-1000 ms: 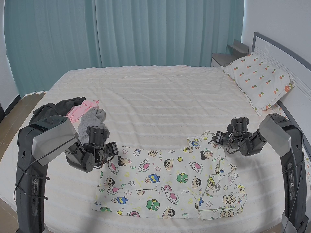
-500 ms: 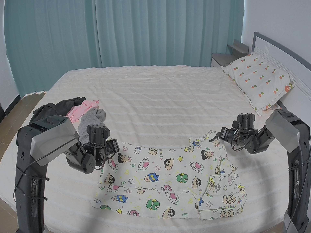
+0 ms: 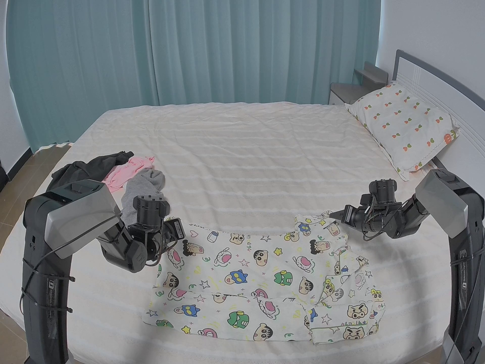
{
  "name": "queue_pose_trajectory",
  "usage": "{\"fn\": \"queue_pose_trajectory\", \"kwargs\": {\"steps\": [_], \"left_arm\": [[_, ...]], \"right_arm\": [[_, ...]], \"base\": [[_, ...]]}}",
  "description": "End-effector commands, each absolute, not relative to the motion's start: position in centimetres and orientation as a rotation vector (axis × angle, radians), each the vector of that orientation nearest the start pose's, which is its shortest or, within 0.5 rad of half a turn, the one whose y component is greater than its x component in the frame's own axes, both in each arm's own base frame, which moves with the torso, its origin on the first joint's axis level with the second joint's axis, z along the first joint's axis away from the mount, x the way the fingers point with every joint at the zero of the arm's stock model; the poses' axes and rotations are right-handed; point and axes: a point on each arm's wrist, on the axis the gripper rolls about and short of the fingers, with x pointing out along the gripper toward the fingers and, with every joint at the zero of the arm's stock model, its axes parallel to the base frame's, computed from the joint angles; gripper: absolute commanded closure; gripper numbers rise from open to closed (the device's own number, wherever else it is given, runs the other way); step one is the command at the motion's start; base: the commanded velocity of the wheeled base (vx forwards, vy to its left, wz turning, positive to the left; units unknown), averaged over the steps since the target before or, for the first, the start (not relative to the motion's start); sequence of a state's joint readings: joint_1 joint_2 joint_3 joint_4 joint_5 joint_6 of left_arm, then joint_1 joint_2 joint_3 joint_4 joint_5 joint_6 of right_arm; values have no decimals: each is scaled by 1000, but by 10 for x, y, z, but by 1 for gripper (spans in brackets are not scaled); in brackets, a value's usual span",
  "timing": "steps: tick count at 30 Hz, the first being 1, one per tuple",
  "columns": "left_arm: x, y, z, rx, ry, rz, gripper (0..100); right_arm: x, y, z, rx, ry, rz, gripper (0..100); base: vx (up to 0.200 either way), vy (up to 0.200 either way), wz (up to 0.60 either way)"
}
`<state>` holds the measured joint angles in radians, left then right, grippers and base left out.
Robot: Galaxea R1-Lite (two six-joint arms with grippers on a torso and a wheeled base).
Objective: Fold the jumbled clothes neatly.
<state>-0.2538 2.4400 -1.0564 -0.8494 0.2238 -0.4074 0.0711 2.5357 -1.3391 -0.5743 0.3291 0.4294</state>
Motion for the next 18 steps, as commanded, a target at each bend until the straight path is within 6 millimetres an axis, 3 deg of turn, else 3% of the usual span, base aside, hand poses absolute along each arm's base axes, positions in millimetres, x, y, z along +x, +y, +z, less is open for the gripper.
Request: {"fn": "queue_pose_trajectory", "kwargs": {"steps": [1,12,13,18], "left_arm": [[411,-102,-17,-271,518,77,100],[411,-101,-20,-274,526,77,100],[410,-101,-21,-276,529,79,100],[407,-100,-24,-275,542,84,100]], "right_arm": [[461,43,-33,499,723,273,0],[456,58,-57,474,791,339,0],[457,58,-59,474,795,342,100],[457,58,-60,480,791,356,100]], "base": [[0,0,0],[0,0,0],[0,0,0],[0,0,0]]}}
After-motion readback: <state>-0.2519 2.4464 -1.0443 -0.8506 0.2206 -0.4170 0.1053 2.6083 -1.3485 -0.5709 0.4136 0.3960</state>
